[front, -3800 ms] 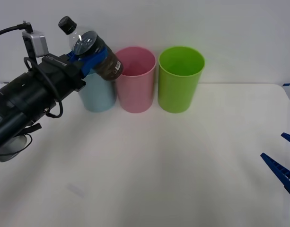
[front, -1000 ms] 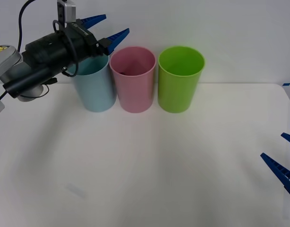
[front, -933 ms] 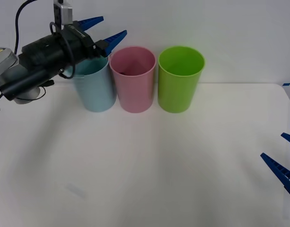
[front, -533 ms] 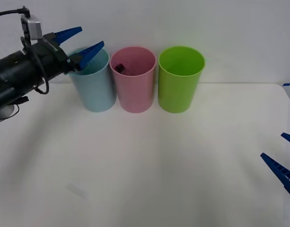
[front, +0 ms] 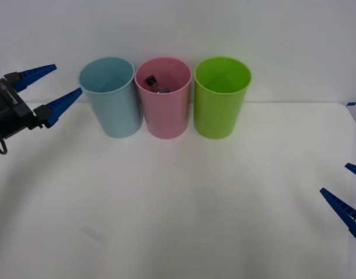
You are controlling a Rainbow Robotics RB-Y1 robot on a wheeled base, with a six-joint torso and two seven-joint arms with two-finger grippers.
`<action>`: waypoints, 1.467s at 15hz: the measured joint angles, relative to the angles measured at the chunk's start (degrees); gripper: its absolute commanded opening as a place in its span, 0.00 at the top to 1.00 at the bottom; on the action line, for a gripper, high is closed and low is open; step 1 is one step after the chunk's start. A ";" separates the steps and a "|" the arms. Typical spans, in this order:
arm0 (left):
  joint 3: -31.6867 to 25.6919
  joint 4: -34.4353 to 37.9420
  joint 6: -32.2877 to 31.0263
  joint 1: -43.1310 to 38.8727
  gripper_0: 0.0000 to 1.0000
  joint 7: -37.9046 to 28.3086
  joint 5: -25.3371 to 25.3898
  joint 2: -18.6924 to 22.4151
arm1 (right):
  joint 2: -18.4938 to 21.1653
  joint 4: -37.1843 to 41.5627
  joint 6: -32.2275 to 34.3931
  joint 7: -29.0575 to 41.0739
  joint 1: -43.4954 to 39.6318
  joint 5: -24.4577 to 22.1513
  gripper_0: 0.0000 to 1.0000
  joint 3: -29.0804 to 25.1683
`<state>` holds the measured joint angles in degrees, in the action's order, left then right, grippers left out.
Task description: Grasp the object on the table and drop it into the matching bin: aluminum can to the light blue bin, PET bottle to the pink bin.
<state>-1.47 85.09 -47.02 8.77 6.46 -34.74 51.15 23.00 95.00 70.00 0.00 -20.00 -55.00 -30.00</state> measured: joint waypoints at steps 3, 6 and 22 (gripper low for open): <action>-7.09 -0.02 -6.50 -6.92 0.00 -0.37 -4.04 0.00 | 0.00 0.00 0.00 0.00 0.00 0.00 0.00 0.00; -13.96 -0.01 -12.64 -13.44 0.00 -0.37 -8.37 0.00 | 0.00 0.00 0.00 0.00 0.00 0.00 0.00 0.00; -18.98 -1.33 -17.44 -31.88 0.00 -1.04 -10.87 -5.81 | 0.00 0.00 0.00 0.00 0.00 0.00 0.00 0.00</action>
<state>-20.45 83.76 -64.46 -23.12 5.41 -45.61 45.34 23.00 95.00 70.00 0.00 -20.00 -55.00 -30.00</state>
